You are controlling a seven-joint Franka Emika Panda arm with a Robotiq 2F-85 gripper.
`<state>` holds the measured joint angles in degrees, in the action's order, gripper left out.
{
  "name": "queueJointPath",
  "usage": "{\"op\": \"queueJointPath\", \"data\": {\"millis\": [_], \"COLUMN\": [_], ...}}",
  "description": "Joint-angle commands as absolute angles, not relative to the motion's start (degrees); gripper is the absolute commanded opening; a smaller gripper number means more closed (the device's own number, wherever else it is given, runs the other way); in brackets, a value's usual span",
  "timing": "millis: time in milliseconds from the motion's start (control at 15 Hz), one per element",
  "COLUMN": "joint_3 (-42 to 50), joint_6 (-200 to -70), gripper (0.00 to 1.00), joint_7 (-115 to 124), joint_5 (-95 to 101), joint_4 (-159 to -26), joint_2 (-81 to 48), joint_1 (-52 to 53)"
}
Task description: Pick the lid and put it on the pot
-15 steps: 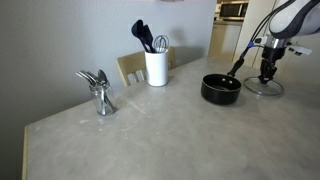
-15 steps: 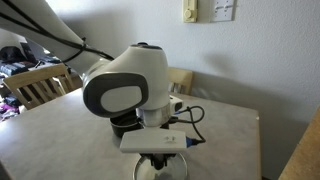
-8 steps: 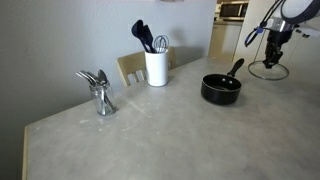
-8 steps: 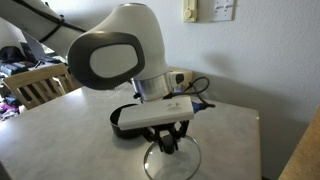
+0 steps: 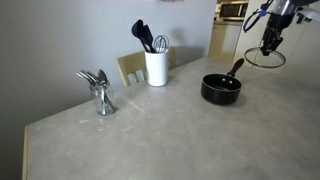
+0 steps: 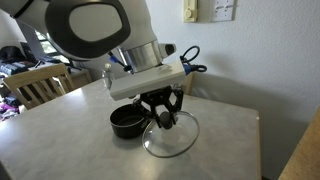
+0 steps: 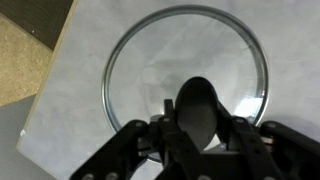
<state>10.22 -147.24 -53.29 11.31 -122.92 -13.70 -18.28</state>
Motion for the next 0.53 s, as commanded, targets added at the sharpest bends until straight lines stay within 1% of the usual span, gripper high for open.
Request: {"op": "queueJointPath", "data": {"millis": [0,467], "joint_3": [8.87,7.05], "joint_6": [-146.46,-144.79], "gripper": [0.15,0.15], "joint_7": [-57.68,-63.45], "joint_5": [8.71,3.24], "joint_4": [-121.73,-118.0], "joint_2": [-13.77,-17.73], "joint_1": [-18.58,-18.74]}}
